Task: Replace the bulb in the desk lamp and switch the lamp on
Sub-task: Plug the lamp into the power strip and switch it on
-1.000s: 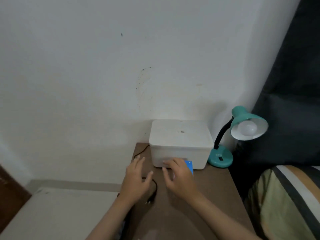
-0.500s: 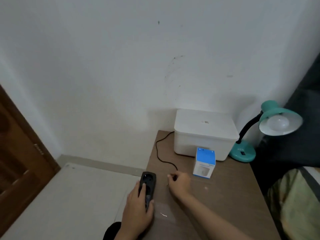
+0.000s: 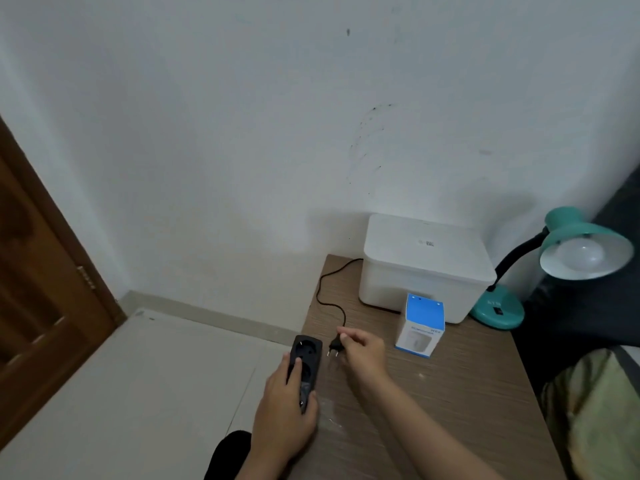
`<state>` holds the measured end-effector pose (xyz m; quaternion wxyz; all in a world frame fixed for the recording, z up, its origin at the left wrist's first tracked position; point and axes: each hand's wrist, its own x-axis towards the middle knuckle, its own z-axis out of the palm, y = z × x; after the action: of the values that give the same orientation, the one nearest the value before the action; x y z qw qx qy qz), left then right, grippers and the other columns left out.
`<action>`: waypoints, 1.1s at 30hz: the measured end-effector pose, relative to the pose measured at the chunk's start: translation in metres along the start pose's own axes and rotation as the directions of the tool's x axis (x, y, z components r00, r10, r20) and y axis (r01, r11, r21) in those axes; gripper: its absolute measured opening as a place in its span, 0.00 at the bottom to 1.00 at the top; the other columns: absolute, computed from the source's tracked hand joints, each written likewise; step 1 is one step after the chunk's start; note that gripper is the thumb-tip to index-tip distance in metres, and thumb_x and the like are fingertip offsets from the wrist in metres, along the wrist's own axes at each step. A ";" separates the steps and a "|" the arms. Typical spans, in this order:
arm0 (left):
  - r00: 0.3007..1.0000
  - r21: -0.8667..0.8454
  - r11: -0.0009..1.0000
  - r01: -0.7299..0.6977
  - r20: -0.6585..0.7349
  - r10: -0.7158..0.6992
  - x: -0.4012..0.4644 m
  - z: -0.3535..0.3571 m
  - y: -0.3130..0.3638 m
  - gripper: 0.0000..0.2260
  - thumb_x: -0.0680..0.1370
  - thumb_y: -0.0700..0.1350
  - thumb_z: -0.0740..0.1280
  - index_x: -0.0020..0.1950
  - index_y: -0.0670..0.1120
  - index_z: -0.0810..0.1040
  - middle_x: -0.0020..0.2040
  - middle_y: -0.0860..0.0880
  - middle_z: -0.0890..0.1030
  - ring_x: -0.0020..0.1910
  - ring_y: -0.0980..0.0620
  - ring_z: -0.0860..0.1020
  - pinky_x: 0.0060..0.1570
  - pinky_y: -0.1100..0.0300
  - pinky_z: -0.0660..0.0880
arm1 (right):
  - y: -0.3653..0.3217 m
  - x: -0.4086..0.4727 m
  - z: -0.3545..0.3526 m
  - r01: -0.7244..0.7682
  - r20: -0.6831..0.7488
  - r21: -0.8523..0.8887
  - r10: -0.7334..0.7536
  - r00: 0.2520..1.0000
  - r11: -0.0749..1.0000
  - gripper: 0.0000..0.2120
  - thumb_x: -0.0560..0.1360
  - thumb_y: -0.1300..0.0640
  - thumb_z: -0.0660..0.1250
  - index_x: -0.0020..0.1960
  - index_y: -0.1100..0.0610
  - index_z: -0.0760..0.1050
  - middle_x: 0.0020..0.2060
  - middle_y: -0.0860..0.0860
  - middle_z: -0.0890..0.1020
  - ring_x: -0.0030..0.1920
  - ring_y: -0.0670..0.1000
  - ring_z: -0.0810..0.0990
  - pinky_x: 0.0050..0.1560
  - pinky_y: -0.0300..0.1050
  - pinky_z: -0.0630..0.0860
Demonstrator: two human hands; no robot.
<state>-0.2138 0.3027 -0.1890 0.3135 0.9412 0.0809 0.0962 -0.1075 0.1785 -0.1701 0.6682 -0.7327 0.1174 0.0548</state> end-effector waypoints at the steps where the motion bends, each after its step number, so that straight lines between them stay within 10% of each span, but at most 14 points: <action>1: 1.000 -0.008 1.000 -0.001 -0.007 0.001 0.000 0.000 0.000 0.28 0.74 0.52 0.63 0.73 0.48 0.60 0.76 0.51 0.57 0.71 0.51 0.60 0.60 0.60 0.69 | -0.003 -0.003 0.003 0.024 0.010 0.014 -0.024 1.000 1.000 0.10 0.73 0.64 0.68 0.44 0.51 0.83 0.46 0.52 0.84 0.49 0.51 0.82 0.55 0.48 0.79; 25: 0.997 -0.069 0.997 -0.029 -0.067 0.025 0.000 0.004 -0.006 0.29 0.71 0.50 0.67 0.70 0.47 0.65 0.73 0.48 0.63 0.69 0.49 0.63 0.61 0.61 0.66 | 0.002 -0.015 0.030 0.246 0.129 -0.264 -0.218 0.967 0.933 0.05 0.67 0.59 0.74 0.42 0.52 0.82 0.36 0.48 0.85 0.38 0.47 0.83 0.42 0.47 0.82; 33: 0.996 -0.055 0.998 -0.034 -0.087 0.029 0.001 0.006 -0.008 0.29 0.69 0.50 0.67 0.69 0.45 0.68 0.71 0.46 0.67 0.66 0.47 0.67 0.61 0.57 0.70 | 0.003 -0.014 0.037 0.293 0.180 -0.321 -0.246 0.953 0.901 0.06 0.66 0.61 0.75 0.43 0.55 0.83 0.33 0.44 0.81 0.32 0.40 0.77 0.35 0.31 0.73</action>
<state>-0.2126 0.3057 -0.1982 0.3345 0.9281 0.0771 0.1440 -0.1186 0.2159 -0.1736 0.5374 -0.8417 -0.0420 0.0308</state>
